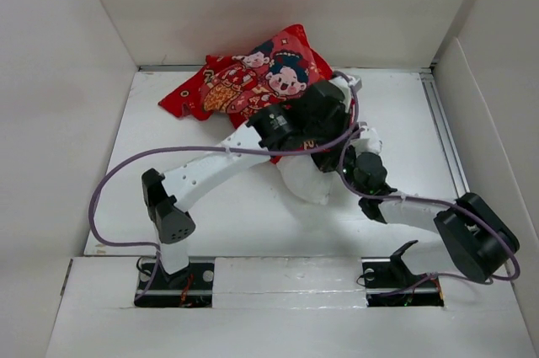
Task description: Put the pillow into the pillowcase
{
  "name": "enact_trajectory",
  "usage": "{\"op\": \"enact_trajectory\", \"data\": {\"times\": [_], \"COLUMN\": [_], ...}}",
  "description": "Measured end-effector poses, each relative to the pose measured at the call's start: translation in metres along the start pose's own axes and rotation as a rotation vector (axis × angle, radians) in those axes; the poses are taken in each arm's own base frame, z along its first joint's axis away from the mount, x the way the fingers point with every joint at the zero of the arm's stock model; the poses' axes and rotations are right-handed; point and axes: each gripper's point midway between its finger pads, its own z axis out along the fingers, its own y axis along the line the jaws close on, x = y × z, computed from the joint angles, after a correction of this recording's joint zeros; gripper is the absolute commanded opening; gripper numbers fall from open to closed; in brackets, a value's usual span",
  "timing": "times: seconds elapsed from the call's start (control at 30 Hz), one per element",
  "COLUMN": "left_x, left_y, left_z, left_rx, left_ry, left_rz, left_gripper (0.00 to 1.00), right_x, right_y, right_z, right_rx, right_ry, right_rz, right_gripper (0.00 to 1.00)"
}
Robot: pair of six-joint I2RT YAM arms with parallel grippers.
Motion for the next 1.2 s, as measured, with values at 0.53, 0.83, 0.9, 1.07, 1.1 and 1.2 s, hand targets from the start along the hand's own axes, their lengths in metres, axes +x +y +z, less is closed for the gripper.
{"op": "enact_trajectory", "data": {"times": [0.53, 0.83, 0.9, 1.07, 1.1, 1.2], "left_x": [0.098, 0.101, 0.094, 0.078, 0.078, 0.079], "left_y": [-0.018, 0.050, 0.084, 0.155, 0.159, 0.162], "left_z": [-0.008, -0.003, -0.009, -0.020, -0.020, -0.021], "left_rx": [0.070, -0.099, -0.152, -0.265, -0.268, -0.273], "left_ry": [-0.051, -0.071, -0.098, -0.158, -0.154, -0.147], "left_rz": [-0.049, -0.189, -0.251, -0.361, -0.364, -0.356], "left_gripper": [0.00, 0.00, 0.00, 0.07, 0.14, 0.66], "right_x": [0.024, 0.068, 0.073, 0.060, 0.054, 0.017], "right_y": [-0.021, -0.043, -0.042, -0.024, -0.022, 0.002], "right_z": [0.003, -0.027, -0.039, -0.053, -0.055, -0.067], "right_rx": [-0.016, 0.017, 0.013, -0.033, -0.040, -0.105], "right_ry": [-0.038, 0.038, 0.047, 0.012, -0.002, -0.099], "right_rz": [0.152, 0.175, 0.167, 0.156, 0.151, 0.133], "right_gripper": [0.00, 0.96, 1.00, 1.00, 1.00, 1.00]}}
